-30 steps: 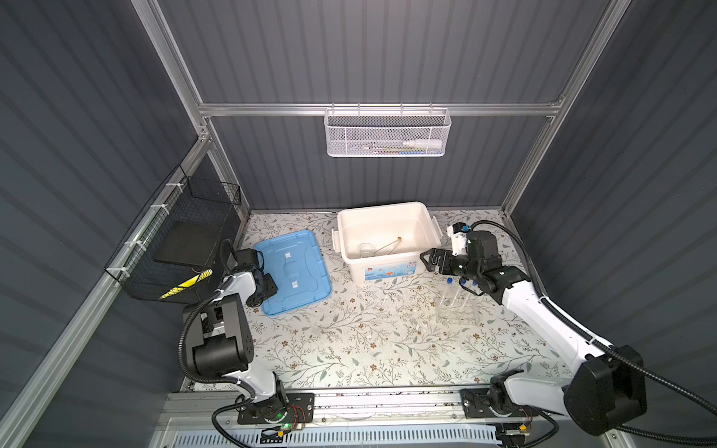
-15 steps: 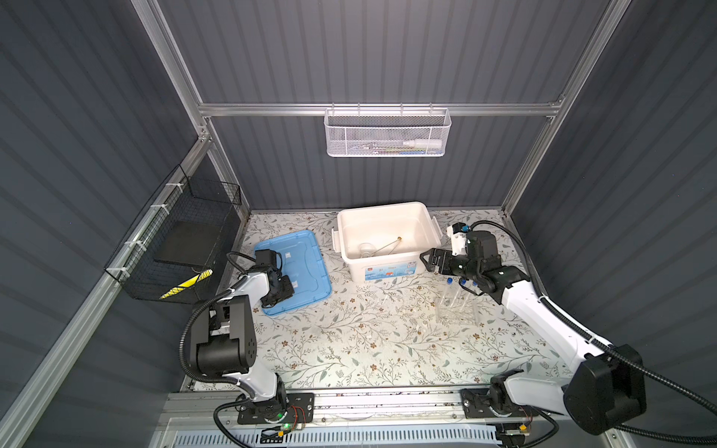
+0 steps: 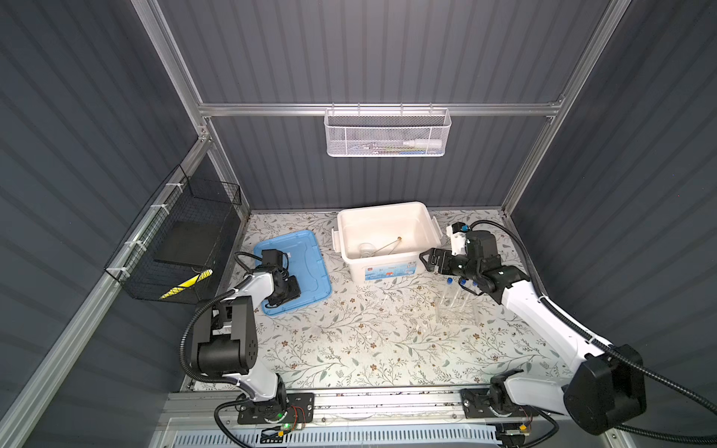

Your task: Organize the chemistry lab equipment

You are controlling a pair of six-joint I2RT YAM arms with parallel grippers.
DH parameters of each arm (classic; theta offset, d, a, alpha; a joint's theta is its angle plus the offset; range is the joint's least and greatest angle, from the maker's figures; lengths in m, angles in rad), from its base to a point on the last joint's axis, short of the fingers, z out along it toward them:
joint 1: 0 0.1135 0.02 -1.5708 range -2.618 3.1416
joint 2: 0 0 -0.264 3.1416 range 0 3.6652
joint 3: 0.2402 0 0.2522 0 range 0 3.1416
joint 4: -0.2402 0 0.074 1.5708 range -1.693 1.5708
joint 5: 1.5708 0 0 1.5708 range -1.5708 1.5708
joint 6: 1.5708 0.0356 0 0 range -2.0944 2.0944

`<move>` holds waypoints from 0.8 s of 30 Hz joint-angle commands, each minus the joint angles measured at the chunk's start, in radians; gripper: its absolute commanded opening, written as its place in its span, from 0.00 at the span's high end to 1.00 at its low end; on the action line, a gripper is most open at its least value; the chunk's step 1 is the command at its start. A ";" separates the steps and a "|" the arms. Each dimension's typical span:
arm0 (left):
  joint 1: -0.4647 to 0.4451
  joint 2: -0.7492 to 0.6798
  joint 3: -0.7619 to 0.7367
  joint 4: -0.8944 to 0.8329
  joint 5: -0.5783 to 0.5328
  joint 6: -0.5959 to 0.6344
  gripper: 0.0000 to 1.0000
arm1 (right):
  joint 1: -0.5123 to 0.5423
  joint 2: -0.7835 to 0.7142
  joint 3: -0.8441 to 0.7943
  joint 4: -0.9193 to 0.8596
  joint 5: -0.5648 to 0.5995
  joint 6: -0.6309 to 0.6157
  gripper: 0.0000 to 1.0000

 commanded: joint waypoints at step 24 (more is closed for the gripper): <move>-0.396 -0.018 -0.066 -0.040 0.185 -0.150 0.73 | 0.008 0.000 0.024 -0.001 0.005 -0.006 0.01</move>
